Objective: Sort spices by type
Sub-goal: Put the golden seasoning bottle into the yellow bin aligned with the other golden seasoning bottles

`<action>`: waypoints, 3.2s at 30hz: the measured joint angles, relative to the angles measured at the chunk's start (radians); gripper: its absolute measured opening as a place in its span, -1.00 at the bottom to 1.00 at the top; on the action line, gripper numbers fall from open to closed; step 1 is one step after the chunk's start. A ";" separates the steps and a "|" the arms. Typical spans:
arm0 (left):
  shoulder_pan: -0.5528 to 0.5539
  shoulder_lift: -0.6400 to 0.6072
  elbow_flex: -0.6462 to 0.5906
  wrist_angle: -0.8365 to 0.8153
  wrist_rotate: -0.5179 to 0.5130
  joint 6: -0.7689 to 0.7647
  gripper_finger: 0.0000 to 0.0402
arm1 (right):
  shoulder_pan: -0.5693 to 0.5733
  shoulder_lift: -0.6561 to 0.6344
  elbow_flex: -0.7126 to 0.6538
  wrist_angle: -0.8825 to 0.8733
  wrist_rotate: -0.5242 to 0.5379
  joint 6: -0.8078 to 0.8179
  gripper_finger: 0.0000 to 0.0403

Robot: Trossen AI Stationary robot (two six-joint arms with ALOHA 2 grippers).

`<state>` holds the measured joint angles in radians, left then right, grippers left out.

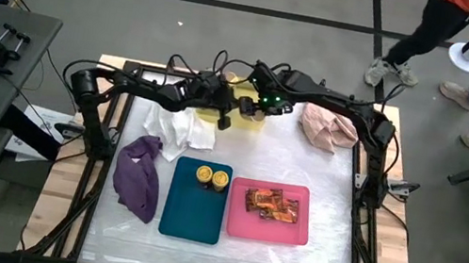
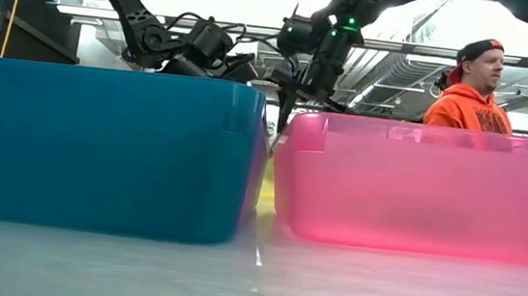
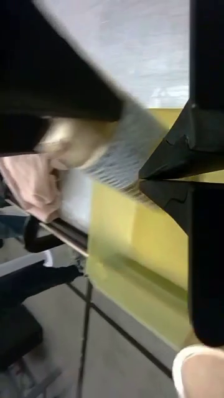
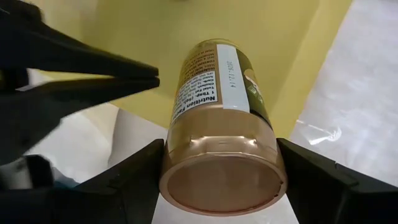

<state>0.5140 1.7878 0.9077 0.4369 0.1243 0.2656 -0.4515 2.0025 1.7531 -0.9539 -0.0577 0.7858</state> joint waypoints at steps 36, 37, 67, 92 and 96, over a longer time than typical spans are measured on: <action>0.001 0.082 0.001 0.049 -0.002 0.013 -1.00 | 0.001 0.027 0.000 0.027 -0.021 -0.027 0.38; 0.001 0.082 0.001 0.050 -0.002 0.005 -1.00 | 0.001 0.027 0.000 0.028 -0.021 -0.035 0.38; -0.022 0.136 0.001 0.136 -0.018 -0.027 -1.00 | 0.000 0.028 0.000 0.046 0.040 -0.124 0.60; 0.100 -0.162 0.002 -0.107 -0.140 -0.114 -1.00 | -0.074 -0.089 0.000 0.106 0.259 -0.244 0.78; 0.100 -0.274 0.002 -0.217 -0.078 -0.165 -1.00 | -0.064 -0.160 0.002 0.100 0.259 -0.362 0.78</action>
<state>0.6140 1.5140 0.9092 0.2200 0.0460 0.1002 -0.5158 1.8429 1.7546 -0.8541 0.2016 0.4233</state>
